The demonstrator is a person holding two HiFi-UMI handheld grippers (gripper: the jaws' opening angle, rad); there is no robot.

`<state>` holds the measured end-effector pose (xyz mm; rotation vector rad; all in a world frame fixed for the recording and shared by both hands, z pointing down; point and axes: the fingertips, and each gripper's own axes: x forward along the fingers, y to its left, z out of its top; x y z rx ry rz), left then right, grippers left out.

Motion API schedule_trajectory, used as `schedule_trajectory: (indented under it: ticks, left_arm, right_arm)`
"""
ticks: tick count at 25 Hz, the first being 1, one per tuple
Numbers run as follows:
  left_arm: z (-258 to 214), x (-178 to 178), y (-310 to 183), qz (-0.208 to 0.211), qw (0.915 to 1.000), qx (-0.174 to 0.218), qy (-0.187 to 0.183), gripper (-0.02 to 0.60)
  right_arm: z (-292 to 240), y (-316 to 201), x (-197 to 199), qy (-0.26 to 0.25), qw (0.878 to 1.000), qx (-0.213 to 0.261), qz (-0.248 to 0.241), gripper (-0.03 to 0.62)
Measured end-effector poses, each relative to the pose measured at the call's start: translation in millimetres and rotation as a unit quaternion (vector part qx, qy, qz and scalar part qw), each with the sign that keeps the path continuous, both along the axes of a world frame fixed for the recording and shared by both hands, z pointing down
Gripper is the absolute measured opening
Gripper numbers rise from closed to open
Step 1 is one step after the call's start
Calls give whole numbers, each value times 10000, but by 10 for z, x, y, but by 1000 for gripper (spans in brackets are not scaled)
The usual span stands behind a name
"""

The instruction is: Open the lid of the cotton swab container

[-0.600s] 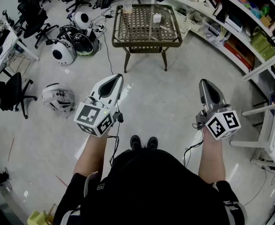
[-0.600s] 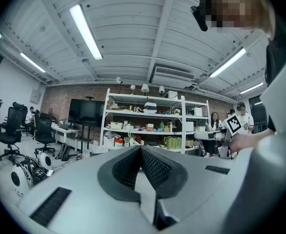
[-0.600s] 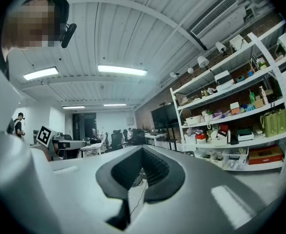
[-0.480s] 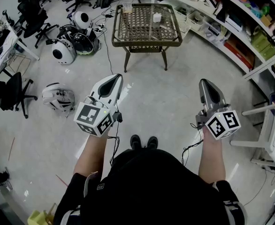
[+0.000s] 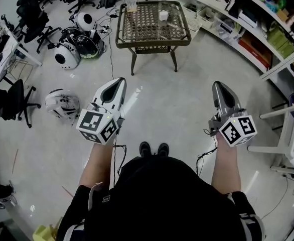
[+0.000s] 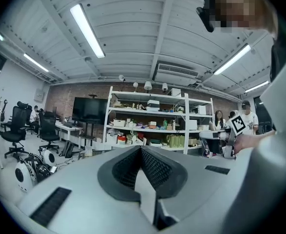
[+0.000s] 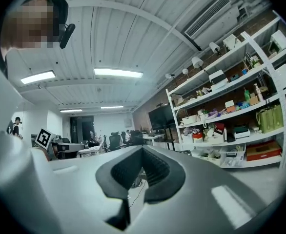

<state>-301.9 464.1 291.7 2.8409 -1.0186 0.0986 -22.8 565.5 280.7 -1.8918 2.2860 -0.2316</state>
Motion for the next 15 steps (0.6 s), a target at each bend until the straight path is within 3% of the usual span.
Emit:
schedule_trajectory:
  ticks: [15]
  left_arm:
    - [-45,406,143,37,9999,59,-107,3]
  right_arm:
    - [254,279,540,-353,9990,-139,254,9]
